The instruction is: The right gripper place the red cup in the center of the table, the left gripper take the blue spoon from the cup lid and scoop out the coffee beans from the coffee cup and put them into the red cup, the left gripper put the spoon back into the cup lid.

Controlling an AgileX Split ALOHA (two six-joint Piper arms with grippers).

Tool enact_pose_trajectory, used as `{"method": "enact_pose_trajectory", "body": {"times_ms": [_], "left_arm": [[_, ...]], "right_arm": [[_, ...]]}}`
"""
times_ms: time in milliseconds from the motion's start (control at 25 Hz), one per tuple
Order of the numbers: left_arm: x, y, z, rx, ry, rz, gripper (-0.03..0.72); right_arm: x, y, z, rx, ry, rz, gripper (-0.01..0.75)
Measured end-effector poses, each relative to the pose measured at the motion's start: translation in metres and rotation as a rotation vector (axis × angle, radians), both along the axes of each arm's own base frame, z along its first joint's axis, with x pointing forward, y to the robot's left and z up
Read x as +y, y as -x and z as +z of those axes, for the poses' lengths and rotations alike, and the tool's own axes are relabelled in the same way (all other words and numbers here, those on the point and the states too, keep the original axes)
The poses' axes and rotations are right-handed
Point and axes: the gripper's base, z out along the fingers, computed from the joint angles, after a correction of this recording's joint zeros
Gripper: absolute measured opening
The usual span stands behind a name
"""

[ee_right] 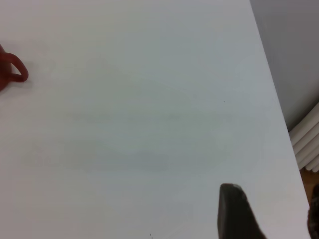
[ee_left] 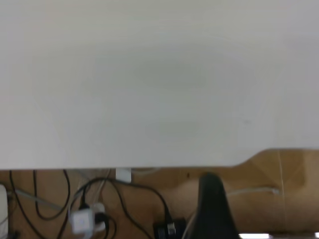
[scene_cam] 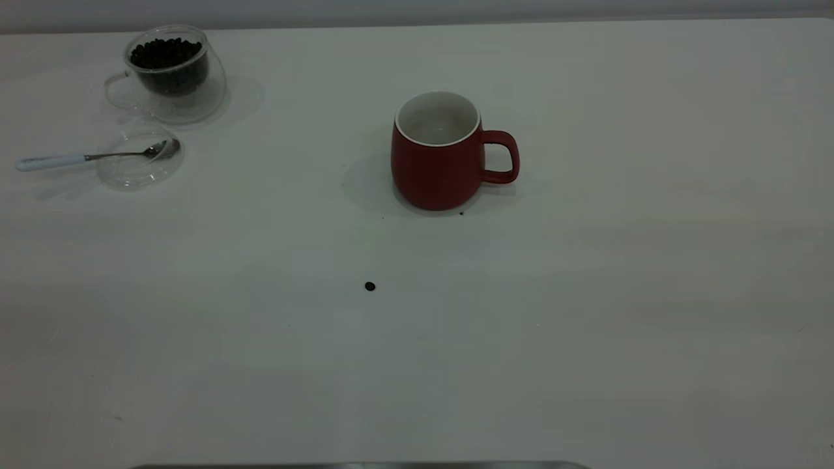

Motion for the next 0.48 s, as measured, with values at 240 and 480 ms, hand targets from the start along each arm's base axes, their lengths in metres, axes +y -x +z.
{"method": "enact_pose_trajectory", "body": {"times_ms": [240, 480], "left_arm": [[-0.002, 0.023, 0.000, -0.171, 0.031, 0.015, 0.595], [-0.002, 0.032, -0.001, -0.230, 0.038, 0.010, 0.595]], "right_arm": [[0.000, 0.000, 0.000, 0.000, 0.000, 0.000, 0.384], [0.000, 0.000, 0.000, 0.000, 0.000, 0.000, 0.384]]}}
